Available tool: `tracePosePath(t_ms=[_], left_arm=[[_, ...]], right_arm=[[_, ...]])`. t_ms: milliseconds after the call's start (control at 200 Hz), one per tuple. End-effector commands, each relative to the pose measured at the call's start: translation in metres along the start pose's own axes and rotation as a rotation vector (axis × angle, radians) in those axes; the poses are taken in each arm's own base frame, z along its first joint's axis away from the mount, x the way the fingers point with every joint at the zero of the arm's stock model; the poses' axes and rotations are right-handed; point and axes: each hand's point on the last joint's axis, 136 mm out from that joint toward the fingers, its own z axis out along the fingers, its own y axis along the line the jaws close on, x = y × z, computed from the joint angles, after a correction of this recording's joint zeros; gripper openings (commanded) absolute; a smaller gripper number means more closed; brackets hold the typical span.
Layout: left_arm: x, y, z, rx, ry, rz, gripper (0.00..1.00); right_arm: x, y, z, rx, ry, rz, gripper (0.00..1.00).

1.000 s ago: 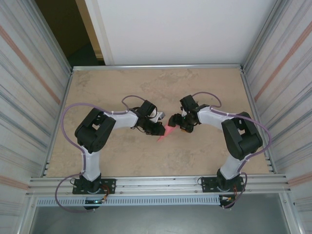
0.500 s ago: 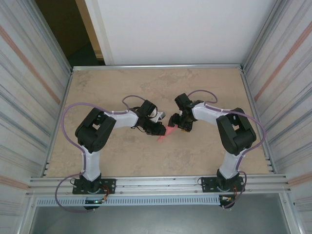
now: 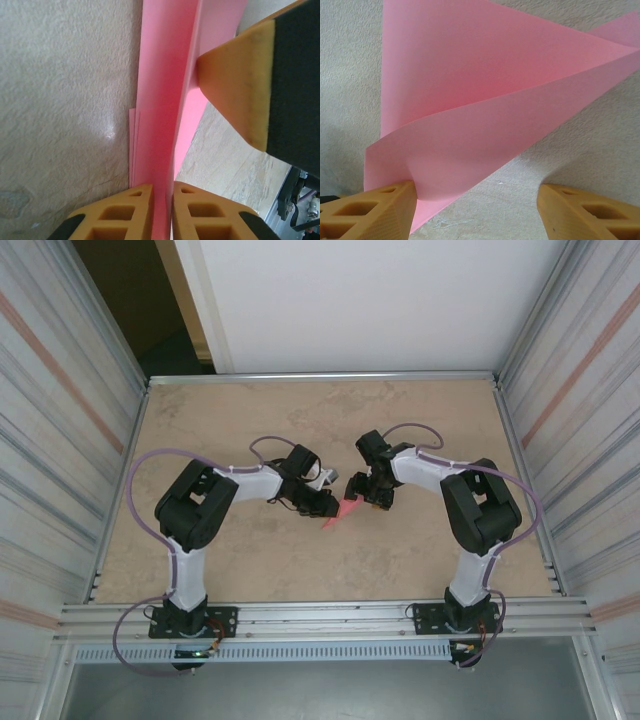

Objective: Fold a paper plane with a square sheet of paper (pick it up from the middle)
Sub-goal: Fold the wing for the fifth time at the center of the table.

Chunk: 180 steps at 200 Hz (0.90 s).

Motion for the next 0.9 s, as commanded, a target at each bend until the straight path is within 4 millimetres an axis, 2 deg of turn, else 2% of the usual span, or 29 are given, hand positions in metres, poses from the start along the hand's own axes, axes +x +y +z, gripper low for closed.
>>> tracePosePath(t_ms=[0,65,251,381,466,536,722,897], left_arm=[[0.039,0.047,0.015,-0.134,0.119,-0.129,0.18],[0.039,0.048,0.015,-0.138,0.125,-0.130,0.18],[0.039,0.048,0.015,-0.141,0.137,-0.127,0.18],[0.038,0.047,0.016,-0.136,0.140,-0.126,0.18],[0.037,0.047,0.016,-0.136,0.139,-0.125,0.18],[0.036,0.046,0.016,-0.133,0.138,-0.126,0.18],[0.036,0.047,0.016,-0.137,0.136,-0.129,0.18],[0.036,0.047,0.015,-0.139,0.135,-0.132,0.18]], right_arm=[[0.013,-0.035,0.039,0.105,0.046,0.018,0.67],[0.005,-0.021,0.022,0.035,0.009,0.005,0.67],[-0.019,0.013,-0.052,-0.223,-0.160,-0.016,0.69],[-0.014,0.027,-0.078,-0.368,-0.215,-0.039,0.67],[-0.007,0.036,-0.080,-0.427,-0.216,-0.053,0.61],[-0.004,0.045,-0.078,-0.462,-0.206,-0.058,0.49],[0.000,0.057,-0.057,-0.484,-0.150,-0.052,0.27],[0.002,0.061,-0.037,-0.472,-0.101,-0.047,0.19]])
